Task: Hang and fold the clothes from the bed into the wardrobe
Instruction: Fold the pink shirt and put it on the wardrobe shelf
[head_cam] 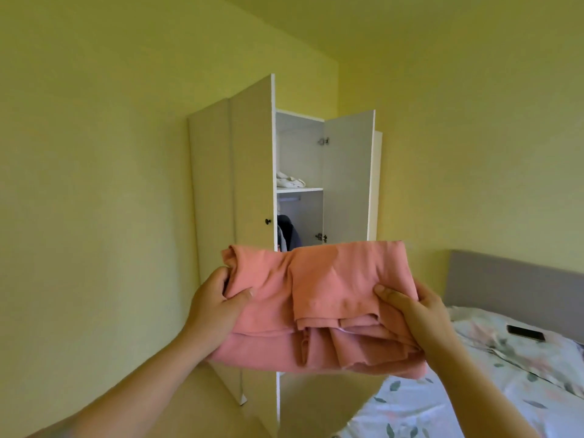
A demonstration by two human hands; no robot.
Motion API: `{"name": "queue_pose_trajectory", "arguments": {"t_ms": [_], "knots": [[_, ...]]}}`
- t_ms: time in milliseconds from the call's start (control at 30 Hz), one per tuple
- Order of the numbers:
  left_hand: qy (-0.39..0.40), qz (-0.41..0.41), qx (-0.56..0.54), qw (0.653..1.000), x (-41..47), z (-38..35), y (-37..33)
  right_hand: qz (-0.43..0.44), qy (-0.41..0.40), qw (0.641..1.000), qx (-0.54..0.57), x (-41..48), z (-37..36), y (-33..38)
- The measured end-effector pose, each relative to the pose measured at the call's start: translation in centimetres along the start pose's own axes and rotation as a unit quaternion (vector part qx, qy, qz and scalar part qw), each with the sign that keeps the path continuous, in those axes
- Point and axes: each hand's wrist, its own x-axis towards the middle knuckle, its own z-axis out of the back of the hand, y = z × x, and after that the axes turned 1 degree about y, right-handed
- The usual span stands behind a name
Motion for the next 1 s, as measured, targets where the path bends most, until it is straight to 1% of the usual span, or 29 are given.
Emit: {"name": "queue_pose_trajectory", "arguments": {"t_ms": [133, 267, 400, 567, 667, 833, 1000], "knots": [[-0.017, -0.009, 0.023, 1.000, 4.8, 1.4, 2.8, -0.002, 0.018, 1.000, 0.018, 3.9, -5.5, -1.2], [-0.007, 0.001, 0.017, 1.000, 8.8, 2.7, 7.1, 0.000, 0.030, 0.999, 0.019, 6.8, -11.1, -1.9], [0.000, -0.007, 0.003, 1.000, 13.7, 4.4, 11.8, 0.000, 0.015, 1.000, 0.006, 8.8, -16.5, -2.7], [0.045, -0.015, -0.031, 0.998, 20.2, 5.2, 16.3, -0.014, -0.024, 0.999, -0.021, 11.2, -21.5, -2.3], [0.067, -0.018, -0.053, 0.996, 23.8, 4.2, 18.2, -0.020, -0.059, 0.997, -0.039, 12.9, -22.9, -2.2], [0.110, -0.022, -0.101, 0.989, 27.8, 0.0, 20.0, -0.022, -0.097, 0.992, -0.072, 16.3, -22.7, -2.8], [0.132, -0.035, -0.130, 0.982, 31.5, -4.6, 20.5, -0.028, -0.127, 0.989, -0.068, 19.9, -21.7, -4.9]]}}
